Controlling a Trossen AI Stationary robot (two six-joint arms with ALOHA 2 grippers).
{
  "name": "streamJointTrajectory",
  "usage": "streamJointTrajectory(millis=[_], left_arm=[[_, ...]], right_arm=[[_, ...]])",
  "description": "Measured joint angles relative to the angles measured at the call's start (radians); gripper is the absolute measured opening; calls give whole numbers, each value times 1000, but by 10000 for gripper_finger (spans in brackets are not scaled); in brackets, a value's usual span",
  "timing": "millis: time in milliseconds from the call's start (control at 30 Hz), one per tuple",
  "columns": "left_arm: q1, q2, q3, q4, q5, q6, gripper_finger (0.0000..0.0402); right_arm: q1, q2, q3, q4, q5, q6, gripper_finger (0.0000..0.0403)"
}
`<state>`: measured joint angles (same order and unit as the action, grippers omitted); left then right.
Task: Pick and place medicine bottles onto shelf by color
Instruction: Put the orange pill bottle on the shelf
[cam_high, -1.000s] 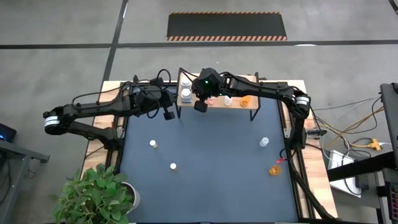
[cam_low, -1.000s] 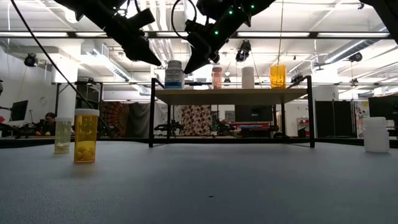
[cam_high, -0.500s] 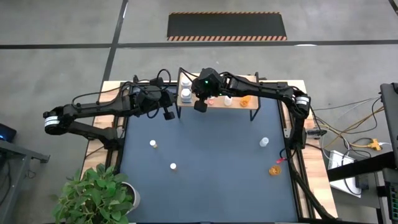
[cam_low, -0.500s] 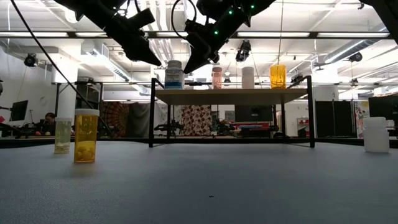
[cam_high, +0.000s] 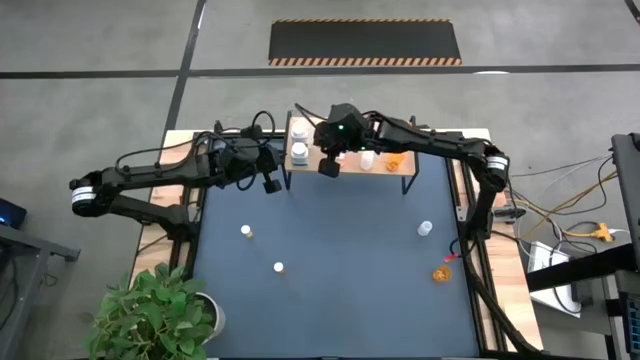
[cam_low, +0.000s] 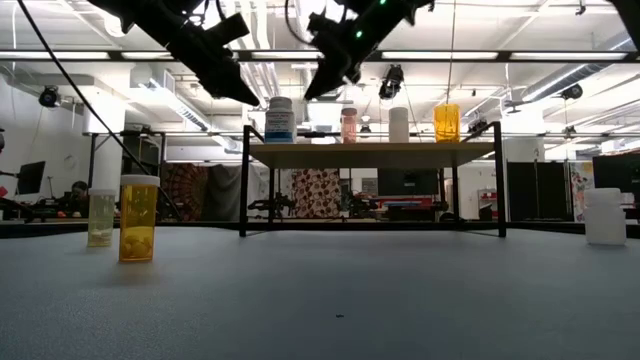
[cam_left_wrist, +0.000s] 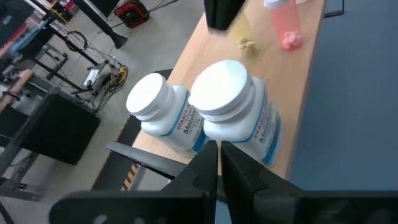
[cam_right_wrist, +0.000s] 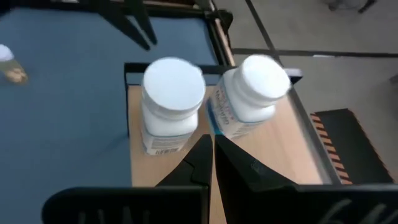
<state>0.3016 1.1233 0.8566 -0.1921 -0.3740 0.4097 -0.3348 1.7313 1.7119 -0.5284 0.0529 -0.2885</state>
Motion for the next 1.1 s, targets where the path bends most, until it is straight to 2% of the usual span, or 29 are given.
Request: streamJointTrajectory(millis=[133, 333, 533, 800, 1100], left_arm=[[-17, -4, 0, -10, 0, -11, 2], [-70, -29, 0, -7, 0, -50, 2], [-134, -57, 0, -11, 1, -116, 2], [-237, -66, 0, -6, 3, -123, 2], [-318, -65, 0, -1, 3, -169, 2]], right_arm=[[25, -46, -2, -62, -18, 1, 9], [87, -120, -63, -102, -136, 13, 9], [183, -162, -157, -78, -141, 30, 9], [303, -143, -281, 75, -141, 50, 9], [402, -133, -438, 387, -140, 91, 9]])
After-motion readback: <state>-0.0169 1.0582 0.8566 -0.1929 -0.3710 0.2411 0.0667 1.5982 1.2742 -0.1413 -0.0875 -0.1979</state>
